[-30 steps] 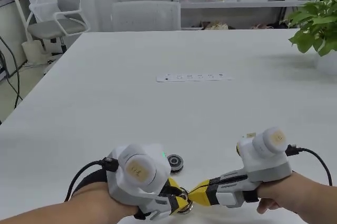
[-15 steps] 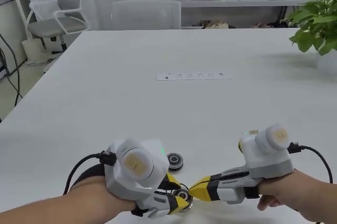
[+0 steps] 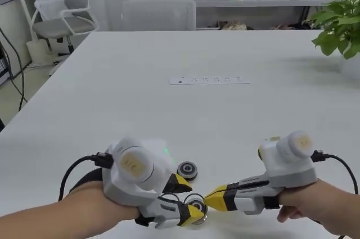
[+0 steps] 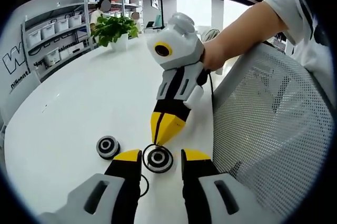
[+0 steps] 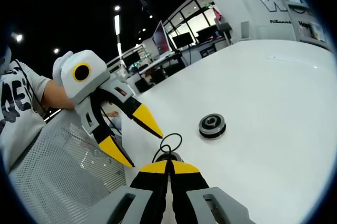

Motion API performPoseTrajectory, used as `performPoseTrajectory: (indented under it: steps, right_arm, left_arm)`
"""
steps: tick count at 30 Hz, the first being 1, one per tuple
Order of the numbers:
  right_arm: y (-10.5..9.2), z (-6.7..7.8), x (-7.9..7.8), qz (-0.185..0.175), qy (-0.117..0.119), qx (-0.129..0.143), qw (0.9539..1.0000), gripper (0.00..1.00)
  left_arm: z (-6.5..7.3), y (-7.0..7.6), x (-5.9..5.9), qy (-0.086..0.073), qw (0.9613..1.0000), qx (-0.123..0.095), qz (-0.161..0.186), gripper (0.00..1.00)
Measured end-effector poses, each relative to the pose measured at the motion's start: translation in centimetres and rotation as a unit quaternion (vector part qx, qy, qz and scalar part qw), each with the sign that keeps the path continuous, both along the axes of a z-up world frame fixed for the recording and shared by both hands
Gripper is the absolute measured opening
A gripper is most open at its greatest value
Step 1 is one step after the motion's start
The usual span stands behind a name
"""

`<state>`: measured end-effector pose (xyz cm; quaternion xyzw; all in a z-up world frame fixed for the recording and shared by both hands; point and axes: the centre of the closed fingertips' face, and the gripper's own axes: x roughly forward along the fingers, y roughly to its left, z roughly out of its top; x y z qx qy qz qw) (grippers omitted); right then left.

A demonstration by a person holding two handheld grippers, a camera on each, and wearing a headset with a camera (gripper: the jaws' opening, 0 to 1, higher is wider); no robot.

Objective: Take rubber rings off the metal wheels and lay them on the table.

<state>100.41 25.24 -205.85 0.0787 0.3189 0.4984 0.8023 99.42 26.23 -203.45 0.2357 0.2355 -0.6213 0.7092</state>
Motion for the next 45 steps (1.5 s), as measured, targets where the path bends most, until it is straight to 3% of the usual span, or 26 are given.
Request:
performPoseTrajectory:
  steps: [14, 22, 27, 35, 45]
  right_arm:
    - [-0.1, 0.8, 0.4, -0.008, -0.005, 0.009, 0.9999, 0.0]
    - [0.1, 1.3, 0.5, -0.008, -0.009, 0.014, 0.9998, 0.0]
    - [0.0, 1.8, 0.7, -0.013, -0.012, 0.02, 0.9996, 0.0]
    - [-0.1, 2.6, 1.2, -0.019, -0.018, 0.026, 0.9993, 0.0]
    - [0.4, 3.4, 1.6, -0.016, -0.022, 0.032, 0.9991, 0.0]
  left_arm:
    - [2.4, 1.5, 0.2, -0.006, 0.9994, -0.03, 0.017, 0.36]
    - [3.0, 2.5, 0.4, -0.007, 0.9986, -0.04, 0.033, 0.41]
    - [3.6, 3.1, 0.7, -0.008, 0.9974, -0.052, 0.049, 0.53]
    - [4.1, 4.1, 0.7, -0.001, 0.9959, -0.065, 0.063, 0.58]
    - [4.4, 5.4, 0.9, -0.007, 0.9945, -0.069, 0.078, 0.61]
